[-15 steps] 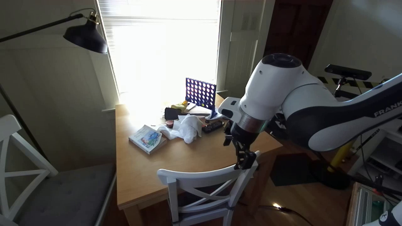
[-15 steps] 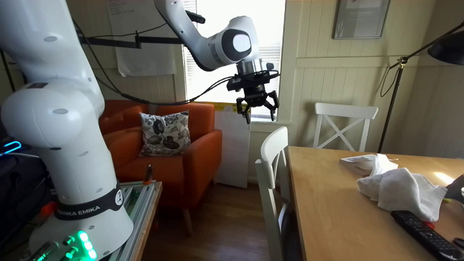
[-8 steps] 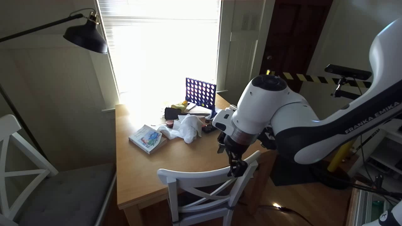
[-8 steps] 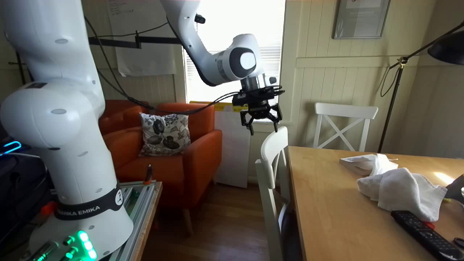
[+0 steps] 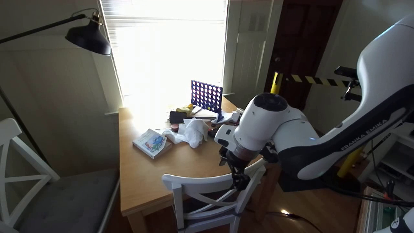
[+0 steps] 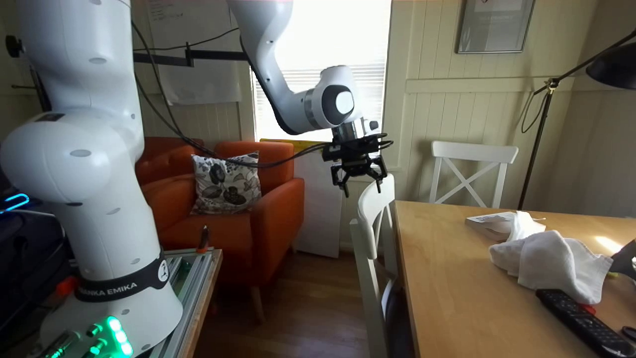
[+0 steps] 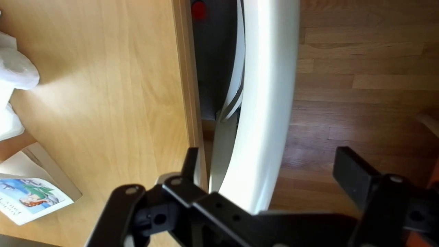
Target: Pull out the chair
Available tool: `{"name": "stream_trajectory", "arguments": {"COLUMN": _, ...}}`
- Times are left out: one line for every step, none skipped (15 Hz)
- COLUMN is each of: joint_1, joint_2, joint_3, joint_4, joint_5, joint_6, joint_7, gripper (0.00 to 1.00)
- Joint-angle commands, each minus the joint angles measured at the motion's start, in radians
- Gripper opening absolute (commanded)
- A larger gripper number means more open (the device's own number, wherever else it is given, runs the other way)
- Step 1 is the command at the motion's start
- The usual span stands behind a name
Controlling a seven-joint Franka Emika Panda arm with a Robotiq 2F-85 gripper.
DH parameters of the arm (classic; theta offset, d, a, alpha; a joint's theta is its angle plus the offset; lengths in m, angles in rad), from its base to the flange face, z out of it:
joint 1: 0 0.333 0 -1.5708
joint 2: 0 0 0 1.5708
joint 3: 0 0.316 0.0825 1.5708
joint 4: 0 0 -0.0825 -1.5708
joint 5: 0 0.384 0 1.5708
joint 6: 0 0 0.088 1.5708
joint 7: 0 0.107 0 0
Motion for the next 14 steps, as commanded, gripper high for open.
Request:
{"name": "stream_trajectory", "arguments": {"joint_1": 0.01, "joint_2": 0.017, "joint_3": -0.009, "joint_4": 0.011, "joint_5": -0.076, "joint_6": 0.028, "joint_7": 0.047, "gripper": 1.0}}
{"name": "stream_trajectory", "arguments": {"joint_1": 0.012, "joint_2": 0.015, "joint_3": -0.012, "joint_4": 0.01, "joint_5": -0.094, "joint_6": 0.032, "joint_7": 0.058, "gripper": 1.0}}
{"name": "stream_trajectory", "arguments": {"joint_1": 0.013, "joint_2": 0.016, "joint_3": -0.013, "joint_4": 0.01, "joint_5": -0.107, "joint_6": 0.032, "joint_7": 0.063, "gripper": 1.0}}
{"name": "stream_trajectory", "arguments": {"joint_1": 0.014, "joint_2": 0.018, "joint_3": -0.012, "joint_4": 0.01, "joint_5": -0.115, "joint_6": 0.031, "joint_7": 0.069, "gripper": 0.97}}
{"name": "stream_trajectory", "arguments": {"joint_1": 0.02, "joint_2": 0.02, "joint_3": -0.016, "joint_4": 0.007, "joint_5": -0.138, "joint_6": 0.035, "joint_7": 0.088, "gripper": 0.94}}
{"name": "stream_trajectory", "arguments": {"joint_1": 0.021, "joint_2": 0.022, "joint_3": -0.013, "joint_4": 0.006, "joint_5": -0.142, "joint_6": 0.032, "joint_7": 0.091, "gripper": 0.92}}
{"name": "stream_trajectory", "arguments": {"joint_1": 0.025, "joint_2": 0.022, "joint_3": -0.012, "joint_4": 0.003, "joint_5": -0.154, "joint_6": 0.034, "joint_7": 0.105, "gripper": 0.86}}
{"name": "stream_trajectory", "arguments": {"joint_1": 0.028, "joint_2": 0.02, "joint_3": -0.009, "joint_4": 0.002, "joint_5": -0.159, "joint_6": 0.035, "joint_7": 0.113, "gripper": 0.83}}
{"name": "stream_trajectory", "arguments": {"joint_1": 0.032, "joint_2": 0.019, "joint_3": -0.008, "joint_4": 0.002, "joint_5": -0.169, "joint_6": 0.035, "joint_7": 0.127, "gripper": 0.82}}
{"name": "stream_trajectory", "arguments": {"joint_1": 0.037, "joint_2": 0.017, "joint_3": -0.007, "joint_4": 0.002, "joint_5": -0.175, "joint_6": 0.033, "joint_7": 0.136, "gripper": 0.74}}
{"name": "stream_trajectory", "arguments": {"joint_1": 0.041, "joint_2": 0.019, "joint_3": -0.008, "joint_4": 0.004, "joint_5": -0.181, "joint_6": 0.033, "joint_7": 0.144, "gripper": 0.77}}
{"name": "stream_trajectory", "arguments": {"joint_1": 0.045, "joint_2": 0.023, "joint_3": -0.014, "joint_4": 0.007, "joint_5": -0.207, "joint_6": 0.039, "joint_7": 0.166, "gripper": 0.73}}
{"name": "stream_trajectory", "arguments": {"joint_1": 0.049, "joint_2": 0.025, "joint_3": -0.019, "joint_4": 0.009, "joint_5": -0.229, "joint_6": 0.042, "joint_7": 0.188, "gripper": 0.76}}
{"name": "stream_trajectory", "arguments": {"joint_1": 0.049, "joint_2": 0.027, "joint_3": -0.021, "joint_4": 0.011, "joint_5": -0.243, "joint_6": 0.045, "joint_7": 0.205, "gripper": 0.77}}
